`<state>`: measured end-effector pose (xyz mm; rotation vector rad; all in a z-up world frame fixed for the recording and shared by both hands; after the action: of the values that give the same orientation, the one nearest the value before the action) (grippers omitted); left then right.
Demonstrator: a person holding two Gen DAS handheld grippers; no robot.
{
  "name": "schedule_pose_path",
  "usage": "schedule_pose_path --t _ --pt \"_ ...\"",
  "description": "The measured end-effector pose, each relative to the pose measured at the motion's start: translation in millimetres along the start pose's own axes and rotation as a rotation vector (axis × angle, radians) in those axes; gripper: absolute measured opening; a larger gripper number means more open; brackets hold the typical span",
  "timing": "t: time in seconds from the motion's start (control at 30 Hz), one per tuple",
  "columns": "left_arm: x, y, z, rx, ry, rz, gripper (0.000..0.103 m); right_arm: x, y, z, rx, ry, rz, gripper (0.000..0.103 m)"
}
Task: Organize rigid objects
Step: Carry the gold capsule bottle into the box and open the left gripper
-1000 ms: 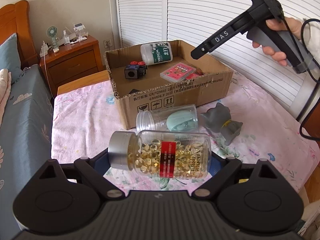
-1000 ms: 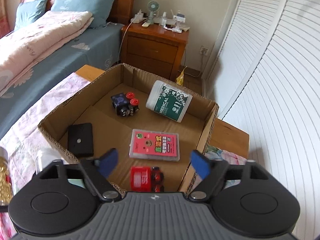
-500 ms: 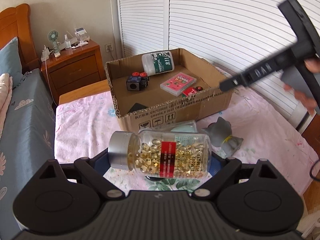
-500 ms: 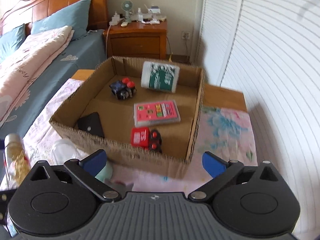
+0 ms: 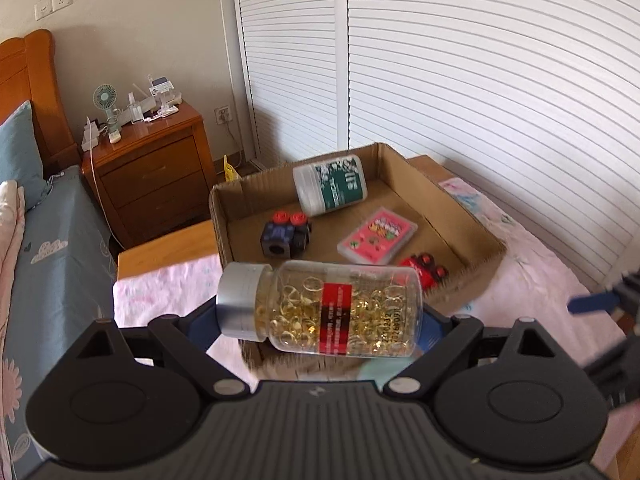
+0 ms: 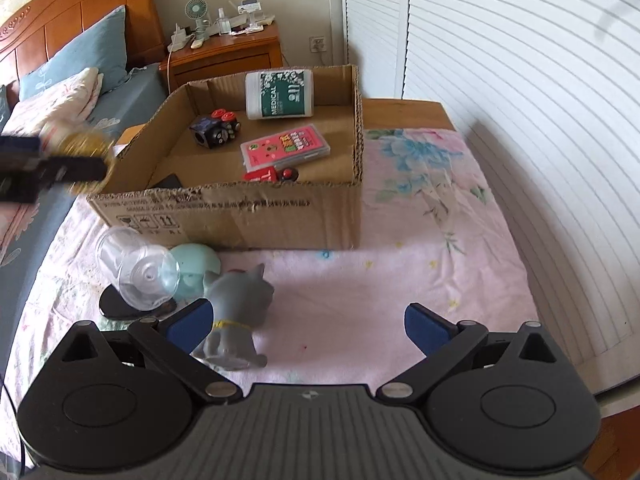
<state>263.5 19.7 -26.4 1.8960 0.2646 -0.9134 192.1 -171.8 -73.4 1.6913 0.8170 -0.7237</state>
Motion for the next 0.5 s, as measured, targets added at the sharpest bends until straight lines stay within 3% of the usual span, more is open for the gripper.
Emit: schedule_pose_path --t 0.33,0.5 --pt "66 25 -1 -0.011 0.016 -0.064 0.094 4 -2 2 -0.021 0.004 0.002 0.103" --pt "72 31 -3 -0.001 0.063 -0.037 0.095 6 -3 3 -0.025 0.008 -0.001 0.103"
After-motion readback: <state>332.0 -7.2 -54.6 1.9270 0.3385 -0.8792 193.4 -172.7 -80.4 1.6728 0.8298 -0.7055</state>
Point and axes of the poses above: each gripper's, at about its wrist camera, not at the fingertips, and x roughly the way its jaws point, z to its right, y to its top, the point moved 7 cm from there along x, roughly the way its jaws point, and after that the axes turned 15 degrees about x, right-handed, at the moved point
